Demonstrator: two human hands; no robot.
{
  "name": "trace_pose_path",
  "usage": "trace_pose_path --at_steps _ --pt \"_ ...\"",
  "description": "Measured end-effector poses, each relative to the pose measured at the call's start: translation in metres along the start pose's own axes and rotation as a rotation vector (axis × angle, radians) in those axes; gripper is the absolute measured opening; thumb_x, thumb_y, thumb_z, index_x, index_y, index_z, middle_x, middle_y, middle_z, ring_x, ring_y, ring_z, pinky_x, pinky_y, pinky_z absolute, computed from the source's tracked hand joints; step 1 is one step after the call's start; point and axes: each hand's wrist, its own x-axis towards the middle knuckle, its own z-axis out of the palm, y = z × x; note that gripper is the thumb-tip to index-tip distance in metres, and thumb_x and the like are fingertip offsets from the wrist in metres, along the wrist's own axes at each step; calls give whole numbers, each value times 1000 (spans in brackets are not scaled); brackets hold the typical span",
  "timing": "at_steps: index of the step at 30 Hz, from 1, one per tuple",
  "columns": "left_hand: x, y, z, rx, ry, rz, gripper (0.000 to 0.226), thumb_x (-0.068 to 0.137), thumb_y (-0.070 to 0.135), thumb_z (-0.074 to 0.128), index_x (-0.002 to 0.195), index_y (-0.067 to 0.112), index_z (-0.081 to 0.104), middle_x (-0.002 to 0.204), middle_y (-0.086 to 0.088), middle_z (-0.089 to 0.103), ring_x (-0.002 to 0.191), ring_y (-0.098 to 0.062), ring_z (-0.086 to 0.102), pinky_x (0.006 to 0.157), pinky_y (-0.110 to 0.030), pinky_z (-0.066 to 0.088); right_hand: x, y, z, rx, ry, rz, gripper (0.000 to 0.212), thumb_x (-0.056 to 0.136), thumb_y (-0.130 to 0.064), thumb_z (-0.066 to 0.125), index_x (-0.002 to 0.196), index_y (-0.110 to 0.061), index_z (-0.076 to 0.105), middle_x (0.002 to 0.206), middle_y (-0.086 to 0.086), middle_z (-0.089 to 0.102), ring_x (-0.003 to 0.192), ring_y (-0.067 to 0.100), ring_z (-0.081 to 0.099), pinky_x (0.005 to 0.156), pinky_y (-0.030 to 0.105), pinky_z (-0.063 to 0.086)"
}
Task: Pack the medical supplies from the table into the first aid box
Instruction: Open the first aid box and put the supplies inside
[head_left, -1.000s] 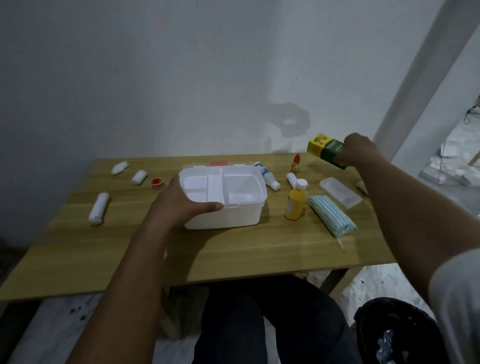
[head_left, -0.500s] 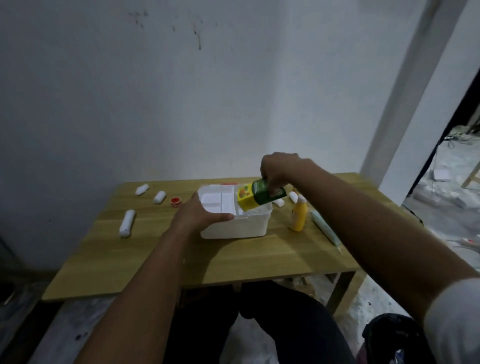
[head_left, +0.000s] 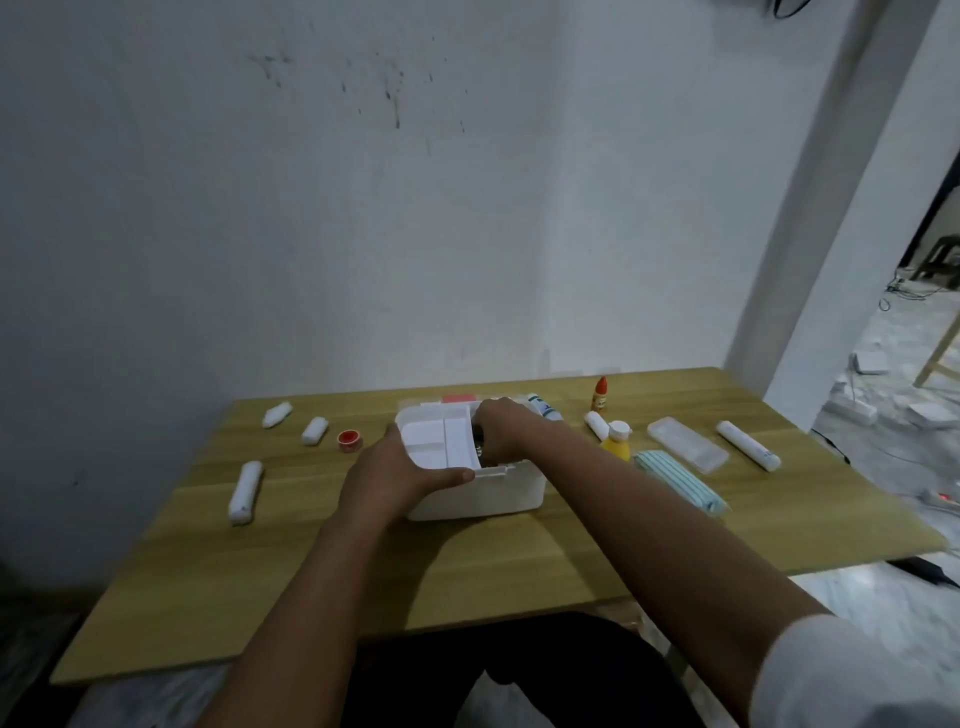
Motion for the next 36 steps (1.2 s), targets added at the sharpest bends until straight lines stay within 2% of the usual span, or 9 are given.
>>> trace_pose_path --at_steps 4,12,15,20,24,28,31,34,36 --pt "2 -1 0 -10 16 -1 112 49 75 85 145 32 46 134 9 65 115 -17 61 74 -32 49 3 3 7 43 58 -16 13 87 -21 73 81 -20 61 66 -8 52 71 18 52 52 22 30" --pt "2 -1 4 -21 28 -13 113 58 65 89 151 25 39 146 -2 57 129 -26 54 87 -38 51 2 16 -14 223 10 75 26 72 -20 90 81 -17 67 78 0 65 66 16 64 55 27 53" --pt "3 0 4 -25 18 -23 113 58 64 89 151 24 39 147 -3 55 130 -27 53 88 -40 51 -9 30 -38 354 113 101 44 77 -13 88 117 -3 72 107 10 75 80 21 72 69 31 63" --pt "5 2 3 -56 -5 -32 107 57 63 90 146 23 46 142 -2 60 126 -25 56 79 -36 48 -38 71 -73 332 318 179 32 83 -12 80 115 -7 77 112 8 76 99 20 71 89 31 57" --pt "4 3 1 -64 -3 -42 108 54 67 89 145 26 49 139 1 62 122 -24 58 76 -36 47 -61 112 -77 279 410 328 24 84 -8 73 107 -10 79 107 8 77 101 23 71 90 34 57" --pt "-1 6 -1 -68 -2 -51 112 48 73 88 143 28 51 137 4 64 119 -22 59 76 -36 49 -88 151 -63 216 374 501 19 85 -7 70 102 -9 79 102 9 77 98 25 70 84 34 57" --pt "-4 7 -3 -75 -17 -55 116 41 79 86 141 30 52 135 5 65 114 -20 60 76 -37 51 -101 172 -46 188 296 599 17 84 -6 69 98 -7 77 87 9 75 81 26 70 80 36 61" --pt "-3 7 -5 -80 -14 -59 114 41 77 87 140 31 53 132 6 66 102 -15 57 72 -35 52 -107 182 -33 110 216 666 18 84 -9 68 101 -5 71 97 9 72 87 26 67 82 36 61" --pt "-2 6 -4 -74 -14 -58 113 41 78 87 140 32 53 131 7 67 99 -14 56 71 -34 52 -114 185 -27 70 151 691 7 87 -11 63 86 -6 60 100 9 69 87 26 62 79 34 56"
